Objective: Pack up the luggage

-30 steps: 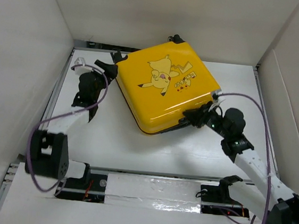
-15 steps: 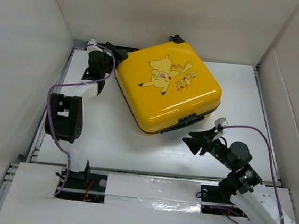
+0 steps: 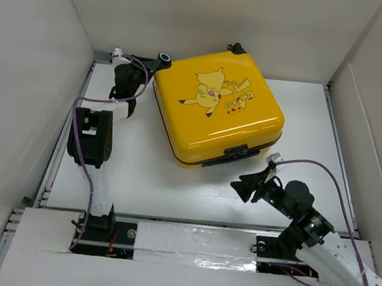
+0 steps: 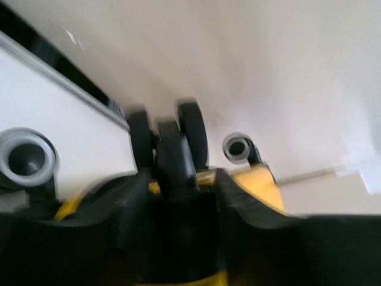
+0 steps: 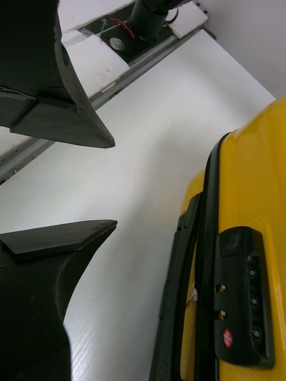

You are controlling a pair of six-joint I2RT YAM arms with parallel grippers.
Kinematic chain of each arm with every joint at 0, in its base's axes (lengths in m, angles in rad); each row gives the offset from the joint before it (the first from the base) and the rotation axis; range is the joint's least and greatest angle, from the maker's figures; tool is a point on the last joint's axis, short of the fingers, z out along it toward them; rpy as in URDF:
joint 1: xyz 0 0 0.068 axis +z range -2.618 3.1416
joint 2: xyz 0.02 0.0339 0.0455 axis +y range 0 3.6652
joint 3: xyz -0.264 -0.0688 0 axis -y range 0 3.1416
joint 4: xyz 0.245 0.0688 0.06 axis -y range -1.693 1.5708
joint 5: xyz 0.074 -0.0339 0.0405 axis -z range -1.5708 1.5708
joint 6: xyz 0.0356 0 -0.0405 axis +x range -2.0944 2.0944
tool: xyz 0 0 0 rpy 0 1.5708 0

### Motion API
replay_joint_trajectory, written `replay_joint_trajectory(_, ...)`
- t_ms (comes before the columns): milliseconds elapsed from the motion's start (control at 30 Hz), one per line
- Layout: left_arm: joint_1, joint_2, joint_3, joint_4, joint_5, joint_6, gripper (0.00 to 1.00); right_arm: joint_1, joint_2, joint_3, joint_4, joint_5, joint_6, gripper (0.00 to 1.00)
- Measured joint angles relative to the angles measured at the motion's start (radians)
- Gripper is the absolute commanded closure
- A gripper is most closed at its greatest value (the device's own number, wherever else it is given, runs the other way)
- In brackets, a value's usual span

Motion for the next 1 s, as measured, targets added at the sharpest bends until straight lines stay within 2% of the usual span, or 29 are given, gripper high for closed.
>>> replay_joint_trajectory(100, 0.016, 0.01, 0.014, 0.044, -0.032, 0.001, 0.97, 0.0, -0.027, 0.0, -0.003, 0.017, 0.013, 0.45)
replay_joint_trajectory(133, 0.019, 0.011, 0.016, 0.058, -0.032, 0.001, 1.0, 0.0, -0.031, -0.001, -0.002, 0.019, 0.018, 0.45)
replay_joint_trajectory(400, -0.011, -0.021, 0.005, 0.117, 0.012, 0.02, 1.0, 0.0, -0.031, -0.009, 0.0, 0.022, 0.04, 0.42)
replay_joint_trajectory(467, -0.014, -0.051, 0.005, 0.086, 0.021, 0.043, 0.78, 0.0, -0.019, -0.009, 0.006, 0.023, 0.042, 0.42)
replay_joint_trajectory(500, -0.014, -0.071, 0.002, 0.064, 0.019, 0.057, 0.5, 0.0, -0.011, -0.009, 0.008, 0.023, 0.042, 0.42)
replay_joint_trajectory(600, -0.01, -0.126, -0.015, -0.001, -0.016, 0.092, 0.23, 0.0, 0.02, -0.009, 0.013, 0.022, 0.041, 0.4)
replay_joint_trajectory(667, -0.003, -0.142, -0.018, -0.045, -0.035, 0.114, 0.18, 0.0, 0.04, -0.009, 0.023, 0.023, 0.04, 0.38)
replay_joint_trajectory(733, 0.008, -0.137, -0.014, -0.097, -0.044, 0.136, 0.14, 0.0, 0.056, -0.008, 0.028, 0.04, 0.039, 0.3)
replay_joint_trajectory(867, 0.02, -0.061, 0.057, -0.201, -0.032, 0.183, 0.07, 0.0, 0.069, 0.01, 0.006, 0.117, 0.039, 0.3)
replay_joint_trajectory(1000, 0.025, 0.02, 0.122, -0.237, 0.021, 0.203, 0.05, 0.0, 0.077, 0.027, 0.026, 0.231, 0.037, 0.71)
